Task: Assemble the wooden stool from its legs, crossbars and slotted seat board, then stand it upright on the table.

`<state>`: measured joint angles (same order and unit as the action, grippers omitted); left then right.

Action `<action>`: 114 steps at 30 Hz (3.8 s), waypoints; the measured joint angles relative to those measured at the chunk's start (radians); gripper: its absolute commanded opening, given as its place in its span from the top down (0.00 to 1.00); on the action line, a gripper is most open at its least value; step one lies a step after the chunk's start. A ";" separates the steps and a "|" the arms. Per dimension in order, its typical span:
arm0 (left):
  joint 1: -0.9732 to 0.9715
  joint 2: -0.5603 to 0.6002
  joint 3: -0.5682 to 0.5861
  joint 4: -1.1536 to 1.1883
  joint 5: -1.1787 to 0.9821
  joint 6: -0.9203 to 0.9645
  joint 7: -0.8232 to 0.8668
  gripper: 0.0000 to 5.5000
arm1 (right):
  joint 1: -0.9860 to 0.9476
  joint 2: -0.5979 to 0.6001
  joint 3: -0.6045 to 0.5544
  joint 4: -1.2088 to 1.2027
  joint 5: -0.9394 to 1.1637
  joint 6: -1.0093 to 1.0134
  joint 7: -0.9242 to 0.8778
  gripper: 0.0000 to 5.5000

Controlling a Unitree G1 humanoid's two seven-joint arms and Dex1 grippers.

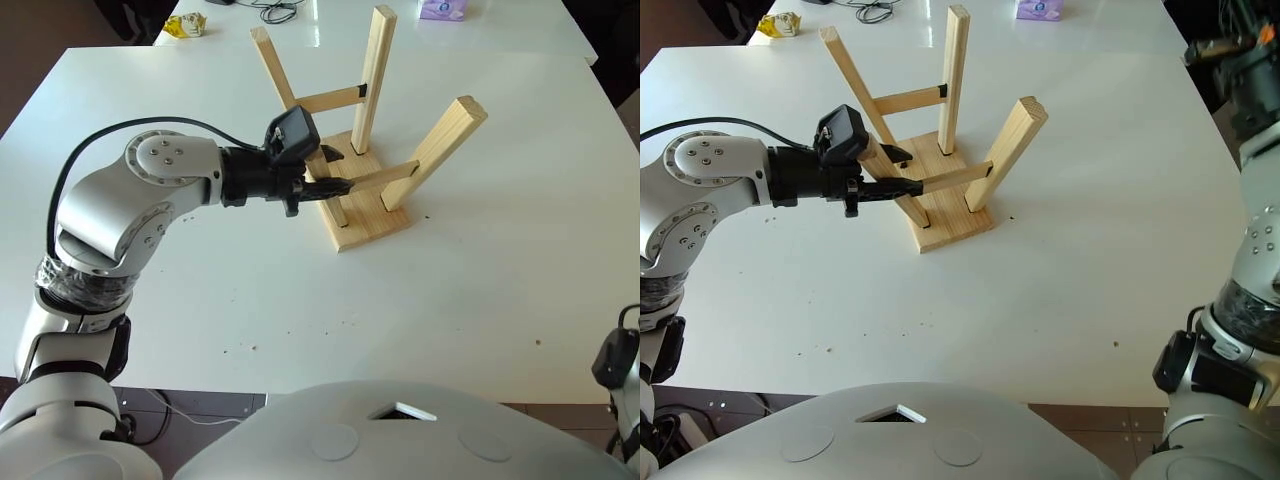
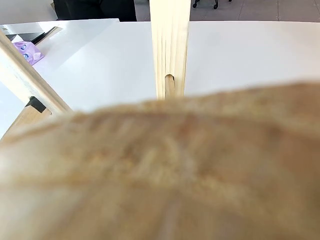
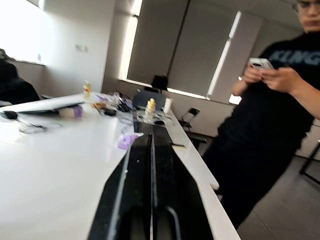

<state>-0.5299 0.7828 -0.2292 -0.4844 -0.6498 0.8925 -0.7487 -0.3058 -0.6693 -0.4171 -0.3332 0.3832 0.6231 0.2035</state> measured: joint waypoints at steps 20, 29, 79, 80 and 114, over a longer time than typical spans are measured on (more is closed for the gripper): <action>0.130 0.064 0.042 -0.073 0.003 -0.107 -0.022 0.63 | 0.160 0.300 0.381 -0.291 0.106 0.161 0.018 1.00; 0.185 0.025 0.043 -0.113 0.001 -0.119 0.063 0.63 | 0.044 0.177 0.178 -0.112 0.074 0.081 0.068 1.00; 0.234 -0.025 0.492 0.096 -0.319 -0.118 -0.106 0.19 | 0.202 0.165 0.143 -0.156 0.383 0.040 0.367 1.00; 0.261 -0.032 0.557 0.081 -0.367 -0.108 -0.069 0.19 | 0.201 0.156 0.102 -0.160 0.425 0.044 0.365 1.00; 0.248 -0.449 0.305 -0.207 -0.423 -0.277 0.856 1.00 | -0.123 0.201 0.379 -0.195 0.598 0.083 0.192 1.00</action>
<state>-0.2815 0.3339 0.0762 -0.6910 -1.0727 0.6154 0.1075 -0.4292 -0.4684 -0.0382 -0.5286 0.9808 0.7066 0.3953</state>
